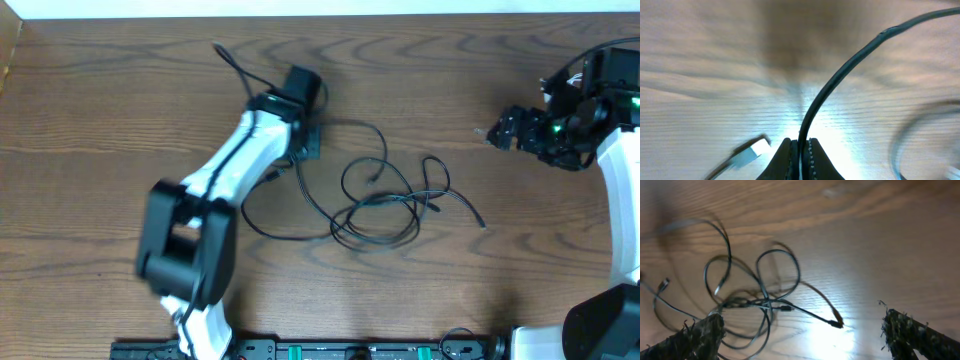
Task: Untangle cables
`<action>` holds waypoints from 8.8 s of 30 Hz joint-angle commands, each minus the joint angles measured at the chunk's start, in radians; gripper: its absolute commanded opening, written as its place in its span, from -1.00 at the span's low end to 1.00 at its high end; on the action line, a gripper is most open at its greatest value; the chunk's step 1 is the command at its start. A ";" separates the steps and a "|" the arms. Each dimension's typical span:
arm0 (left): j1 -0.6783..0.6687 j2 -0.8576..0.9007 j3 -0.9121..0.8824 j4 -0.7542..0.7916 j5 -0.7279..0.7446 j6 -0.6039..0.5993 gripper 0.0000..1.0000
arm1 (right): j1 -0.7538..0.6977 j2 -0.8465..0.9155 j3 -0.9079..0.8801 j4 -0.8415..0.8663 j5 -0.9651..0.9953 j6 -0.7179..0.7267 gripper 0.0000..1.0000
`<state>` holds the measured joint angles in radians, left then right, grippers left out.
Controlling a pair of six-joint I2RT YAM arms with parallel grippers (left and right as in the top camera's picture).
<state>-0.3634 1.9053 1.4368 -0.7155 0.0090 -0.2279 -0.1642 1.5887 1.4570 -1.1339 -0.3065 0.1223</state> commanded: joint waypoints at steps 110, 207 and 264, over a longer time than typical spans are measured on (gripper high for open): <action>0.257 0.199 0.020 -0.164 0.208 0.778 -0.02 | 0.362 0.176 -0.006 0.236 -0.170 -0.094 0.99; 0.517 -0.630 0.284 0.460 0.600 -0.417 -0.85 | 0.487 0.230 -0.006 0.679 0.018 0.024 -0.98; 0.573 -0.508 0.282 -0.007 0.409 -0.124 -0.86 | -0.390 0.209 1.103 0.218 0.279 0.022 -0.98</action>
<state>0.2245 1.3743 1.7115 -0.7250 0.4126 -0.3737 -0.4496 1.8076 2.5347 -0.9424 -0.0551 0.1257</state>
